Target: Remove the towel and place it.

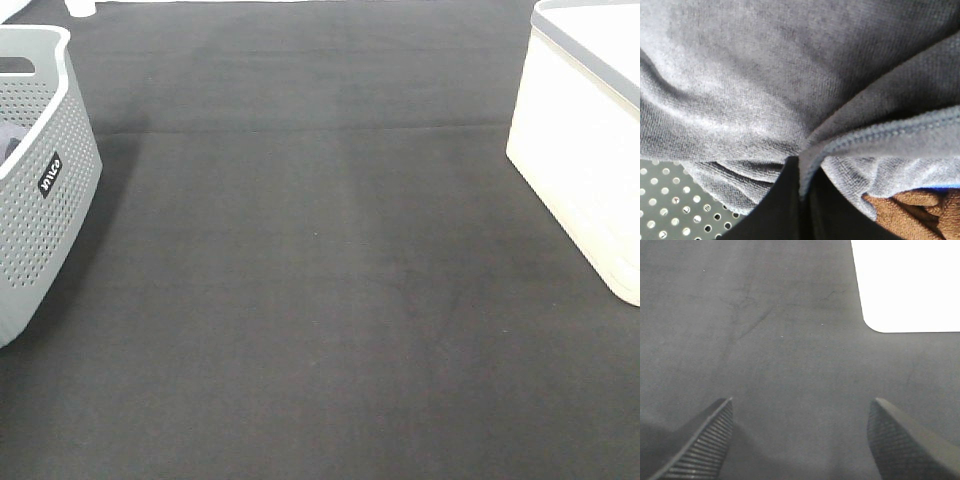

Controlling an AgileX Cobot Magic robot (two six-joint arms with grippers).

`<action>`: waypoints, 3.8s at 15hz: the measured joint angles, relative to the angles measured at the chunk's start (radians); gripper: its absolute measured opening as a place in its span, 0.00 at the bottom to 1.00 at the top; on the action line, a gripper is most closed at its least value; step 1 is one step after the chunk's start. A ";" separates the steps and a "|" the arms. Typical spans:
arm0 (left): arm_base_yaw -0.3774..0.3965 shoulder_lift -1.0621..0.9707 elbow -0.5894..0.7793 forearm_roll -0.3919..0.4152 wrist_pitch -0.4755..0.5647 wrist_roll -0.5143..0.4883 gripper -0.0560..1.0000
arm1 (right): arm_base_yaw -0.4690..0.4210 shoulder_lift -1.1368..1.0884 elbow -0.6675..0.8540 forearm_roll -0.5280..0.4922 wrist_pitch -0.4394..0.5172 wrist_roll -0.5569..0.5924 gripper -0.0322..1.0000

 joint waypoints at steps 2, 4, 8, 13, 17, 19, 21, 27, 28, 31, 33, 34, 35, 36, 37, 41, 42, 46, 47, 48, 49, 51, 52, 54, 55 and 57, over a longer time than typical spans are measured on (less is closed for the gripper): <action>0.000 -0.004 0.000 0.000 0.002 -0.001 0.05 | 0.000 0.000 0.000 0.000 0.000 0.000 0.73; 0.000 -0.052 0.000 -0.002 0.027 -0.001 0.05 | 0.000 0.000 0.000 0.000 0.000 0.000 0.73; 0.000 -0.251 -0.004 -0.105 0.130 -0.012 0.05 | 0.000 0.000 0.000 0.000 0.000 0.000 0.73; 0.000 -0.457 -0.004 -0.265 0.156 -0.020 0.05 | 0.000 0.000 0.000 0.000 0.000 0.000 0.73; 0.000 -0.605 -0.004 -0.389 0.145 -0.068 0.05 | 0.000 0.000 0.000 0.000 0.000 0.000 0.73; 0.000 -0.667 -0.004 -0.455 0.105 -0.054 0.05 | 0.000 0.000 0.000 0.000 0.000 0.000 0.73; 0.000 -0.722 -0.004 -0.530 0.066 -0.008 0.05 | 0.000 0.000 0.000 0.000 0.000 0.000 0.73; 0.000 -0.812 -0.054 -0.903 -0.040 0.301 0.05 | 0.000 0.000 -0.001 0.028 -0.010 -0.001 0.73; 0.000 -0.812 -0.083 -0.999 -0.040 0.367 0.05 | 0.000 0.002 -0.010 0.064 -0.027 -0.015 0.73; 0.000 -0.813 -0.154 -1.252 -0.037 0.536 0.05 | 0.000 0.097 -0.042 0.301 -0.124 -0.196 0.73; 0.000 -0.813 -0.182 -1.384 0.009 0.636 0.05 | 0.000 0.208 -0.053 0.558 -0.151 -0.435 0.73; -0.002 -0.813 -0.186 -1.470 0.085 0.701 0.05 | 0.000 0.341 -0.055 0.793 -0.152 -0.687 0.73; -0.003 -0.813 -0.186 -1.495 0.124 0.721 0.05 | 0.000 0.403 -0.055 0.916 -0.152 -0.800 0.73; -0.003 -0.813 -0.186 -1.513 0.156 0.734 0.05 | 0.000 0.463 -0.056 1.013 -0.153 -0.903 0.73; -0.003 -0.813 -0.186 -1.528 0.177 0.738 0.05 | 0.000 0.526 -0.056 1.104 -0.154 -0.994 0.73; -0.157 -0.768 -0.186 -1.509 0.186 0.738 0.05 | 0.000 0.684 -0.056 1.285 -0.139 -1.165 0.73; -0.228 -0.740 -0.186 -1.458 0.136 0.714 0.05 | 0.000 0.702 -0.056 1.301 -0.129 -1.189 0.73; -0.437 -0.630 -0.186 -1.384 -0.078 0.652 0.05 | 0.000 0.711 -0.056 1.381 -0.095 -1.281 0.73; -0.475 -0.609 -0.186 -1.376 -0.109 0.643 0.05 | 0.000 0.711 -0.056 1.396 -0.093 -1.297 0.73; -0.511 -0.586 -0.186 -1.360 -0.139 0.635 0.05 | 0.000 0.711 -0.058 1.402 -0.087 -1.312 0.73; -0.536 -0.567 -0.186 -1.353 -0.162 0.631 0.05 | 0.000 0.711 -0.058 1.403 -0.084 -1.321 0.72; -0.558 -0.546 -0.186 -1.350 -0.187 0.631 0.05 | 0.000 0.716 -0.058 1.404 -0.084 -1.330 0.72; -0.584 -0.521 -0.186 -1.348 -0.214 0.631 0.05 | 0.000 0.743 -0.058 1.409 -0.079 -1.336 0.71; -0.621 -0.497 -0.186 -1.344 -0.242 0.631 0.05 | 0.000 0.801 -0.058 1.415 -0.079 -1.387 0.70; -0.637 -0.487 -0.186 -1.339 -0.250 0.631 0.05 | 0.000 0.841 -0.058 1.445 -0.079 -1.447 0.71; -0.660 -0.474 -0.186 -1.330 -0.251 0.631 0.05 | 0.000 0.929 -0.058 1.526 -0.074 -1.587 0.71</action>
